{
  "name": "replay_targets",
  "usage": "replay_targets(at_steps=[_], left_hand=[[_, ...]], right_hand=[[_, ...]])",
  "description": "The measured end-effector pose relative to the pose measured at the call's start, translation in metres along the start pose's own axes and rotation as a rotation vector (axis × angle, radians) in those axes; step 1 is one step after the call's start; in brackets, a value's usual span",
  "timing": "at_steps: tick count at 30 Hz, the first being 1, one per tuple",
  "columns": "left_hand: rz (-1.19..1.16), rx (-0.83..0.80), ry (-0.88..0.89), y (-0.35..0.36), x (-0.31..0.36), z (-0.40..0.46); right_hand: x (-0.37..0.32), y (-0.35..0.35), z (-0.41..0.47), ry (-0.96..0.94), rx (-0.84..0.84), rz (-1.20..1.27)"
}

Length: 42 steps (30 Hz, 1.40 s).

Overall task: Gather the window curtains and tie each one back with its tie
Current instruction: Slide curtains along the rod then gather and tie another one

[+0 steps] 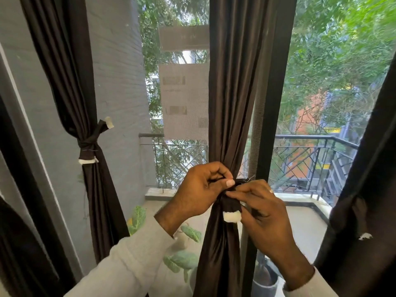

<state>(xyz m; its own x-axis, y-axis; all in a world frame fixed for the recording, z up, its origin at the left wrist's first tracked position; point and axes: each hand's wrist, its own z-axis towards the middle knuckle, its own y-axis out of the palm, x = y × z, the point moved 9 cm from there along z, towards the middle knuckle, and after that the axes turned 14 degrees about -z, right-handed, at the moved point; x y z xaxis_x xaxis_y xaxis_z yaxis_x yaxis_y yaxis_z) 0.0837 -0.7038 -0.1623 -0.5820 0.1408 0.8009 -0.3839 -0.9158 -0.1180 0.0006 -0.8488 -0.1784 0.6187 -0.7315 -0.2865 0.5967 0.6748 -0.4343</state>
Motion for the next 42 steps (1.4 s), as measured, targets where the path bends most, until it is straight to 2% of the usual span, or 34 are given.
replay_targets(at_steps=[4,8,12,14,17,18,23,25,29,34,37,40,42], left_hand=[[0.046,-0.101,-0.015,0.006,0.001,-0.003],[0.106,-0.14,0.009,0.009,0.011,-0.005],[-0.032,-0.258,-0.062,0.017,0.011,-0.015],[0.058,-0.28,-0.029,0.02,0.011,-0.021],[0.486,-0.049,0.261,0.019,0.026,-0.032],[0.551,0.034,0.347,0.021,0.031,-0.039],[0.47,0.295,0.498,0.013,0.028,-0.058],[0.528,0.275,0.53,0.016,0.034,-0.057],[0.719,0.127,0.573,0.03,0.04,-0.052],[0.798,0.075,0.513,0.035,0.048,-0.051],[0.784,-0.062,0.492,0.038,0.051,-0.044],[0.561,-0.13,0.328,0.028,0.042,-0.035],[0.311,-0.126,0.081,0.021,0.028,-0.028]], right_hand=[[-0.004,-0.002,0.003,-0.008,0.059,-0.043],[-0.002,-0.017,0.017,0.11,0.145,0.03],[0.006,-0.02,0.019,0.237,0.166,0.048],[0.017,-0.017,0.017,0.369,0.168,0.136],[0.023,-0.014,0.019,0.454,0.15,0.222],[0.02,-0.013,0.02,0.45,0.129,0.236],[0.011,-0.012,0.021,0.381,0.039,0.116],[0.012,-0.012,0.022,0.361,-0.008,0.071],[0.009,-0.012,0.028,0.253,-0.132,0.051],[0.011,-0.021,0.03,0.272,-0.181,0.137],[0.013,-0.02,0.03,0.29,-0.184,0.161],[0.018,-0.024,0.035,0.331,-0.14,0.242],[0.019,-0.026,0.04,0.33,-0.136,0.27]])
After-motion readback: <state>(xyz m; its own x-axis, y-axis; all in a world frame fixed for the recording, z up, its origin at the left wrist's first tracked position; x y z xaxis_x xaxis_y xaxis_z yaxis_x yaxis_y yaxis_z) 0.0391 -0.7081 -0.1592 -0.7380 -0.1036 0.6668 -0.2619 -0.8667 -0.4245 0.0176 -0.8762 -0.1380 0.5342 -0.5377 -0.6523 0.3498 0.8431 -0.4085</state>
